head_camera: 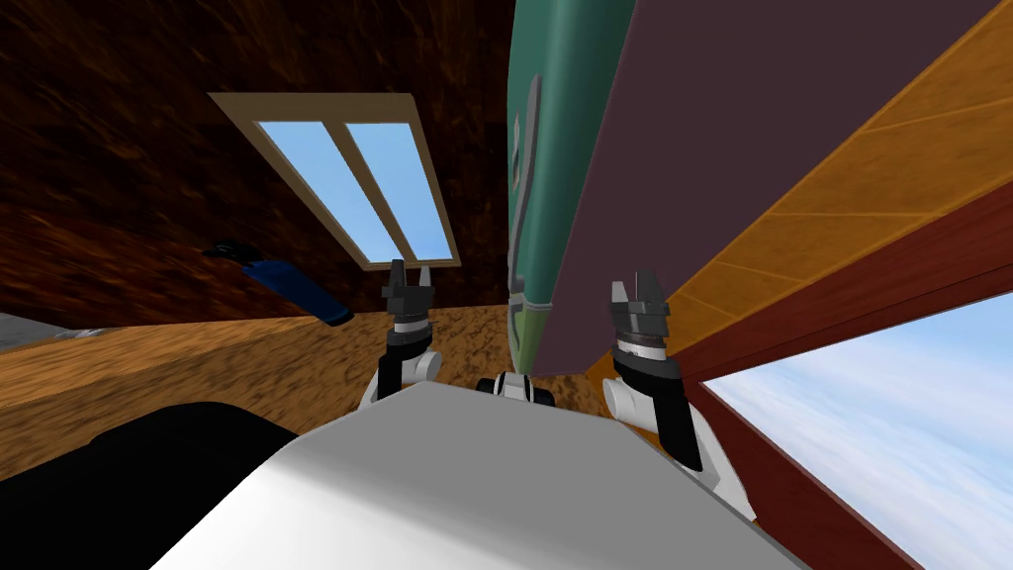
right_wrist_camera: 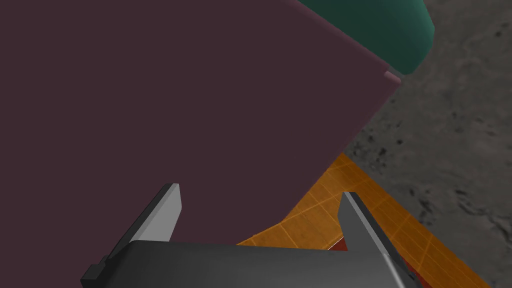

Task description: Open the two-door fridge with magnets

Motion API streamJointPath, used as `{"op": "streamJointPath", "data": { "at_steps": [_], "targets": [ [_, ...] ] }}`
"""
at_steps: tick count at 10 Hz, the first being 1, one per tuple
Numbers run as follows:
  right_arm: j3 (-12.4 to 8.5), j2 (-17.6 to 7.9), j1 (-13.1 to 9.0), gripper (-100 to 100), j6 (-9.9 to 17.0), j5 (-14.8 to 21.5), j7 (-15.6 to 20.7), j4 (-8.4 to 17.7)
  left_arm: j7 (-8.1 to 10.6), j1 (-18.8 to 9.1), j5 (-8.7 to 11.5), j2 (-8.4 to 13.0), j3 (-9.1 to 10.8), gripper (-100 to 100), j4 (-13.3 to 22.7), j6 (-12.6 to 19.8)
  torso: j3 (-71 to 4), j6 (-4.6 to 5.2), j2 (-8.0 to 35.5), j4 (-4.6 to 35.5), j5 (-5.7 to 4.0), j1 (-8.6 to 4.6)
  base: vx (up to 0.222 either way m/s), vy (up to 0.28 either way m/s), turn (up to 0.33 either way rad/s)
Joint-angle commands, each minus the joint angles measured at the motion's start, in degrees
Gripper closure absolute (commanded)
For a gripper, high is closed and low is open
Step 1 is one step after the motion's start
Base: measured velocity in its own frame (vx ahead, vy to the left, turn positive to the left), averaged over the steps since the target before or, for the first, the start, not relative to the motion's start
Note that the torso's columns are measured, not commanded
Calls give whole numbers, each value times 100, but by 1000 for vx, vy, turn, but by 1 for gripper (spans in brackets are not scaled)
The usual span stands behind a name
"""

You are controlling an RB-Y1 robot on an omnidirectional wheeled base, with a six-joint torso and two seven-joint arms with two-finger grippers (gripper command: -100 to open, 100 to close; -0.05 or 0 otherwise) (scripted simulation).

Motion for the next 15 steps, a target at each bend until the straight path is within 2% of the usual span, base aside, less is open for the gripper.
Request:
{"op": "streamJointPath", "data": {
  "at_steps": [1, 2, 3, 5, 6, 7, 8, 9, 10, 11, 12, 13, 14, 15],
  "targets": [
    [30, -247, -252, -100, 282, 451, 395, 229, 0, 0, 0, 0, 0, 0, 0, 0, 0, -1, 0, 0, 0, 0, -79, 84, -2],
    [56, -316, -354, -100, 393, 629, 571, 333, 0, 0, 0, 0, 0, 0, 0, 0, 0, 0, -1, 0, 0, 2, -87, 84, -5],
    [56, -316, -354, -100, 393, 716, 580, 333, 0, 0, 0, 0, 0, 0, 0, 0, -2, 0, -3, 0, 0, -2, -60, 57, -2],
    [113, -430, -581, -100, 642, 1107, 960, 560, 0, 0, 0, 0, 0, 0, 0, 0, -10, -1, -15, -4, -4, -10, -61, 68, -2],
    [113, -430, -581, -100, 642, 1238, 996, 560, 0, 0, 0, 0, 0, 0, 0, 0, -6, -1, -8, -2, -1, -4, -55, 64, -1],
    [144, -476, -704, -100, 777, 1430, 1223, 682, 0, 0, 0, 0, 0, 0, 0, 0, -5, 0, -9, -2, -2, -6, -62, 74, -2],
    [144, -476, -704, -100, 777, 1522, 1223, 682, 0, 0, 0, 0, 0, 0, 0, 0, -4, -1, -6, -1, -1, -2, -52, 58, -2],
    [177, -518, -832, -100, 916, 1732, 1460, 807, 0, 0, 0, 0, 0, 0, 0, 0, -5, 0, -8, -2, -2, -9, -54, 68, 1],
    [177, -518, -832, -100, 916, 1818, 1460, 807, 0, 0, 0, 0, 0, 0, 0, 0, -5, -1, -8, -2, -2, -5, -50, 50, -2],
    [211, -554, -964, -100, 1059, 2027, 1706, 937, 0, 0, 0, 0, 0, 0, 0, 0, -5, 0, -8, -2, -3, -11, -61, 50, 2],
    [211, -554, -964, -100, 1059, 2122, 1706, 937, 0, 0, 0, 0, 0, 0, 0, 0, -3, 0, -5, -1, -3, -8, -54, 37, 0],
    [247, -587, -1100, -100, 1204, 2321, 1944, 1070, 0, 0, 0, 0, 0, 0, 0, 0, -4, 0, -7, -1, -3, -11, -72, 63, 5],
    [247, -587, -1100, -100, 1204, 2432, 1957, 1070, 0, 0, 0, 0, 0, 0, 0, 0, -2, -1, -3, -1, -1, 0, -55, 65, 0],
    [283, -615, -1239, -100, 1349, 2619, 2175, 1207, 0, 0, 0, 0, 0, 0, 0, 0, -5, 0, -8, -1, 0, 0, -59, 67, 8]
  ]
}}
